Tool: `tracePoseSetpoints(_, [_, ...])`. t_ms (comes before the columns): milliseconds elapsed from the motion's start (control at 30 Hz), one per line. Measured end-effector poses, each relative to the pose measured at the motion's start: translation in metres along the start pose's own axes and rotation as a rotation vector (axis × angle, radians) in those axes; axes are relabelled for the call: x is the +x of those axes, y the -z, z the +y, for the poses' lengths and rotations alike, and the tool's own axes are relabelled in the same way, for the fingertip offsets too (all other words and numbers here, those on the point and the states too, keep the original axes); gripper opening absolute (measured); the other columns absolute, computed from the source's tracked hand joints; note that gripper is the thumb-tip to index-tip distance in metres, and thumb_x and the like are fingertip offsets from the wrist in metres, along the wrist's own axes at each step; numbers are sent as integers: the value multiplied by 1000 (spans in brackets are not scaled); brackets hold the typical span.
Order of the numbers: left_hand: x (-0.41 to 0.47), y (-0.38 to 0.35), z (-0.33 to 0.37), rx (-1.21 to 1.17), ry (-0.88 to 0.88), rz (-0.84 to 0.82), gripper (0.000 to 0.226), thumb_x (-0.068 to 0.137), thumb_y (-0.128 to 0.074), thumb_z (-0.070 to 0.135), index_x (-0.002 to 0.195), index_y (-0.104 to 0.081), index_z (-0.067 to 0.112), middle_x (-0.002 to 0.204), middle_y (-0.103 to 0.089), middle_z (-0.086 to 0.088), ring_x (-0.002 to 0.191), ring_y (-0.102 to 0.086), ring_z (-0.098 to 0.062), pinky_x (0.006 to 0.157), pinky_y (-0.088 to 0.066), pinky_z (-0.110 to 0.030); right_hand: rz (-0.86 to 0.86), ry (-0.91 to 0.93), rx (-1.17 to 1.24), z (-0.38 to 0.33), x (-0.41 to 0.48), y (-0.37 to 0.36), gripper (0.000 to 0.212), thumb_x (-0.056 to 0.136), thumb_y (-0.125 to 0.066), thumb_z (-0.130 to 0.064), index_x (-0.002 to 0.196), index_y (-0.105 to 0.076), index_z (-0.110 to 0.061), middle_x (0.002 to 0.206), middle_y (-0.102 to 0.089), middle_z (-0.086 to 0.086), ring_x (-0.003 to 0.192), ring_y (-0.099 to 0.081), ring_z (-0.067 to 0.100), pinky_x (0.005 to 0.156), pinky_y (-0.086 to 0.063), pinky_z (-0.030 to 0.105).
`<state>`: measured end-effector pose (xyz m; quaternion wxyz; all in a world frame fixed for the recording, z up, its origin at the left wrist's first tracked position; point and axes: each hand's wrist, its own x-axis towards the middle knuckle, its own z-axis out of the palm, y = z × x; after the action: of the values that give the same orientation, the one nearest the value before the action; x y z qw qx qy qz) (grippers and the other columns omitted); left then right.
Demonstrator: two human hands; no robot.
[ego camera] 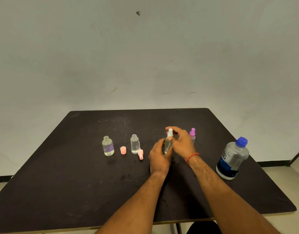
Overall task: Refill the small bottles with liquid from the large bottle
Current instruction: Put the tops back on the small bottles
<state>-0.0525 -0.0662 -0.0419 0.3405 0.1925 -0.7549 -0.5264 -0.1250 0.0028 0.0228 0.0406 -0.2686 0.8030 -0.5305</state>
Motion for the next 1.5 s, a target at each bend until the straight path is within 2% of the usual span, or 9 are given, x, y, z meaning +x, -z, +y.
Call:
tracePoseSetpoints(100, [0,-1,0,23,-10,0,24,91,-73,29,114,-66,31,104,-66,14,96,-63,1,80,-54,-20,-32,-8,58,-3,-1,6,33,88,-64,4,107,-69,-22,104,-71,-6,104,-65,6,92,-55,32])
tracePoseSetpoints(467, [-1,0,1,55,7,-2,25,92,-72,21,110,-63,34,101,-64,13,93,-62,-4,82,-58,-32,184,-55,55,-4,-5,-7,29,74,-81,-6,96,-68,-21,90,-68,-5,89,-66,8,84,-58,31])
tracePoseSetpoints(700, [0,1,2,54,-6,-10,23,90,-74,30,109,-62,35,100,-63,15,86,-65,-8,73,-60,-34,-7,-10,72,-5,0,11,57,81,-76,-4,129,-56,-29,100,-73,-8,100,-65,4,92,-55,35])
tracePoseSetpoints(800, [-2,1,5,67,-14,0,22,90,-74,28,108,-63,32,99,-64,14,86,-64,-7,73,-57,-29,39,-18,71,-6,-1,11,59,78,-78,-2,123,-52,-30,91,-74,-5,93,-68,5,87,-58,36])
tracePoseSetpoints(967, [-3,1,5,40,3,4,19,91,-73,24,106,-64,32,96,-65,13,87,-64,-5,75,-59,-35,149,9,57,-10,-3,2,60,74,-80,0,114,-43,-25,80,-72,-3,82,-68,6,68,-49,8])
tracePoseSetpoints(1067, [-3,1,5,30,14,9,22,91,-74,22,105,-65,36,96,-67,15,88,-66,-4,76,-60,-37,187,18,74,-7,-6,-2,57,76,-80,-2,115,-46,-27,84,-72,-5,81,-68,3,67,-48,6])
tracePoseSetpoints(1267, [-2,1,7,57,40,4,36,91,-74,21,123,-65,35,103,-66,23,98,-66,0,87,-59,-29,191,29,77,5,-1,-5,34,78,-78,-3,101,-63,-23,92,-71,-5,86,-70,8,77,-58,22])
tracePoseSetpoints(1367, [-2,2,10,73,45,15,36,92,-73,19,127,-66,27,104,-66,25,90,-60,13,87,-52,-16,201,22,61,7,5,-5,30,79,-77,-4,99,-64,-22,92,-70,-5,87,-69,7,78,-56,18])
tracePoseSetpoints(1500, [-3,4,14,66,49,14,37,94,-71,16,129,-66,23,98,-55,33,86,-58,15,88,-52,-17,211,32,19,8,16,-7,29,79,-78,-7,101,-64,-21,92,-70,-6,87,-67,6,79,-56,20])
